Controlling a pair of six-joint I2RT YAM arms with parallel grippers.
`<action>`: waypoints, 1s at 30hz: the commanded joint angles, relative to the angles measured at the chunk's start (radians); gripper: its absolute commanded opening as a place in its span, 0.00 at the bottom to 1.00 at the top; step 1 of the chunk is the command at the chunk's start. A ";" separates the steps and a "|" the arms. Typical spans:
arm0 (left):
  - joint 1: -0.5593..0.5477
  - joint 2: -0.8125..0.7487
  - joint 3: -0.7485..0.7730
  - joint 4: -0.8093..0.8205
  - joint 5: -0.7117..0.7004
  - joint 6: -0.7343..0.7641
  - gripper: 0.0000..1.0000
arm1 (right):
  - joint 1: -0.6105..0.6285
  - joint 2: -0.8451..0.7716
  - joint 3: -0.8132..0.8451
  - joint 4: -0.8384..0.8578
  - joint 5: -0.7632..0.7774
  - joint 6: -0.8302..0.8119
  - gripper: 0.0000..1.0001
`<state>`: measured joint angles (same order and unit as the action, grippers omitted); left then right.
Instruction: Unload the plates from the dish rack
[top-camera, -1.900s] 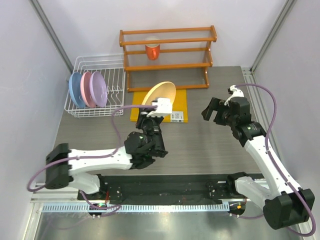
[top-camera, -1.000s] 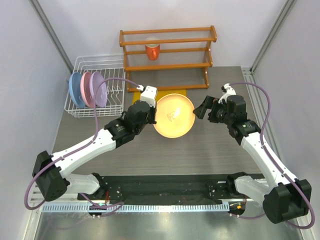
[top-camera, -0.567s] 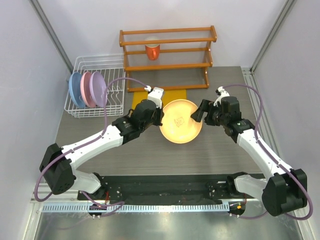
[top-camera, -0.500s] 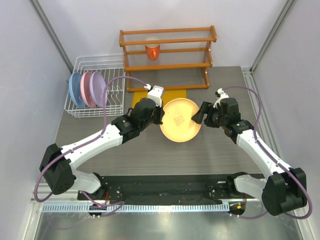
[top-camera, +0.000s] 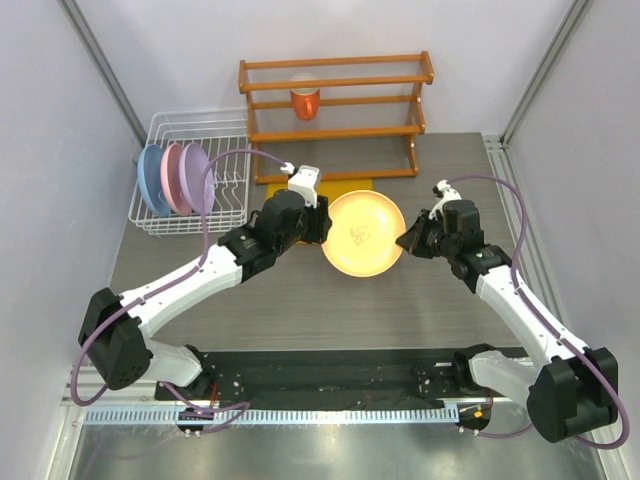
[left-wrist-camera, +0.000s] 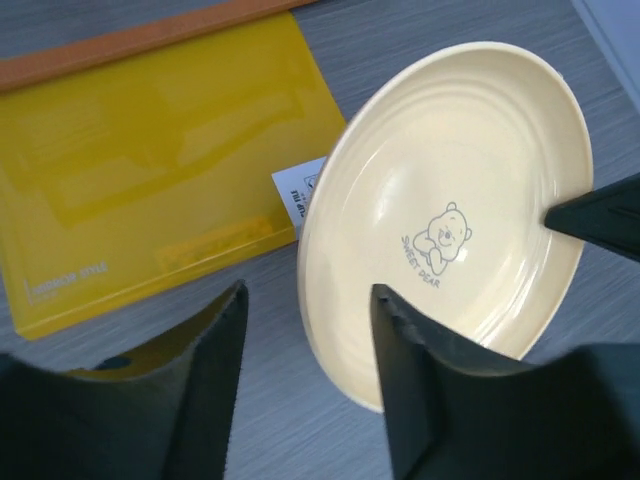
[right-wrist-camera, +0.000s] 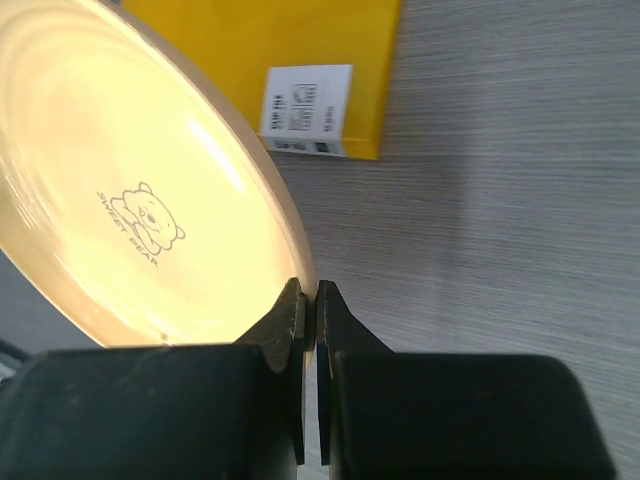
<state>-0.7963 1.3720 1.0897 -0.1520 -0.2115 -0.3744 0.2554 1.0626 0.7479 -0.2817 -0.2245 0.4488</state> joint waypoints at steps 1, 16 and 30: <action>0.005 -0.022 0.036 -0.003 -0.055 -0.014 0.66 | -0.033 -0.010 0.067 -0.045 0.140 0.010 0.01; 0.147 -0.008 0.004 -0.073 -0.072 -0.011 0.99 | -0.336 0.210 0.113 -0.125 0.174 -0.004 0.01; 0.305 0.001 0.012 -0.112 0.040 -0.011 0.99 | -0.429 0.399 0.120 -0.096 0.116 0.022 0.13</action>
<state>-0.5293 1.3720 1.0760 -0.2535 -0.2188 -0.3897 -0.1658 1.4437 0.8223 -0.4183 -0.0902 0.4526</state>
